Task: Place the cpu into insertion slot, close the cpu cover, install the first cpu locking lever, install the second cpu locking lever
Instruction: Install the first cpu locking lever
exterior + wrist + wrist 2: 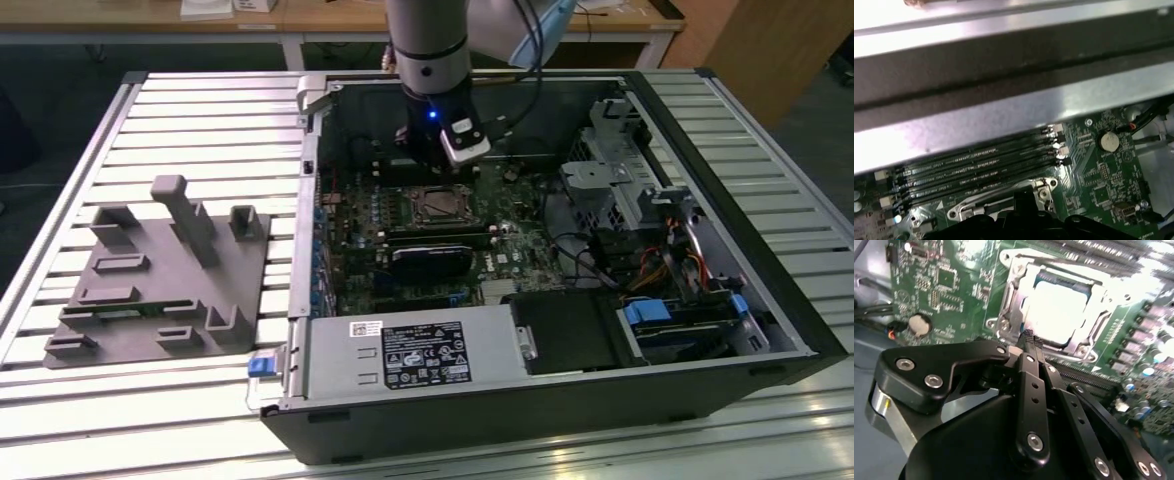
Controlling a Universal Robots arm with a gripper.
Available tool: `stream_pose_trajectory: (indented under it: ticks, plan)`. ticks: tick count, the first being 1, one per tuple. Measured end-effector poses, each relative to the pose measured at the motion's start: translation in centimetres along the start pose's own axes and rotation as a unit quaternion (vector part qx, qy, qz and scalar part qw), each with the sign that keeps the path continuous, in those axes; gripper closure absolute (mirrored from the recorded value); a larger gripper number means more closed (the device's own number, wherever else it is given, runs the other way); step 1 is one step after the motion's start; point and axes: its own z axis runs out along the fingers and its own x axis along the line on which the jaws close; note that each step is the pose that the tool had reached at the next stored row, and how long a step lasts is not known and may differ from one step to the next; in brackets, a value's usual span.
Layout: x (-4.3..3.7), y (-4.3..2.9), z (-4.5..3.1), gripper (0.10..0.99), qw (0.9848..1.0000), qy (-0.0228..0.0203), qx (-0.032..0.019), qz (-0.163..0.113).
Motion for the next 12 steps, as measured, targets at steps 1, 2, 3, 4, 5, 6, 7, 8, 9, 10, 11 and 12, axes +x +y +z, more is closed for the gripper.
stream_pose_trajectory:
  ticks: [1, 2, 3, 4, 5, 6, 7, 8, 9, 10, 11, 12]
  plan:
    - [-0.02, 0.0, 0.0, 0.98, 1.0, 0.0019, 0.0053, -0.001]
    - [-0.04, 0.01, 0.01, 0.98, 0.9999, 0.0045, 0.0106, -0.001]
    - [-0.06, 0.02, 0.02, 0.98, 0.9998, 0.0078, 0.0154, -0.001]
    - [-0.08, 0.02, 0.04, 0.98, 0.9997, 0.0114, 0.0196, -0.002]
    - [-0.1, 0.01, 0.05, 0.98, 0.9996, 0.0147, 0.0229, -0.002]
    - [-0.13, -0.04, 0.06, 0.98, 0.9995, 0.018, 0.0254, -0.002]
    - [-0.16, -0.16, 0.07, 0.98, 0.9994, 0.021, 0.0272, -0.002]
    - [-0.21, -0.32, 0.08, 0.98, 0.9993, 0.0229, 0.0281, -0.002]
    - [-0.27, -0.54, 0.1, 0.98, 0.9993, 0.0243, 0.0286, -0.002]
    - [-0.34, -0.8, 0.1, 0.98, 0.9993, 0.0251, 0.0289, -0.002]
    - [-0.4, -1.04, 0.1, 0.98, 0.9992, 0.0258, 0.0293, -0.002]
    - [-0.46, -1.26, 0.09, 0.98, 0.9992, 0.0264, 0.0296, -0.002]
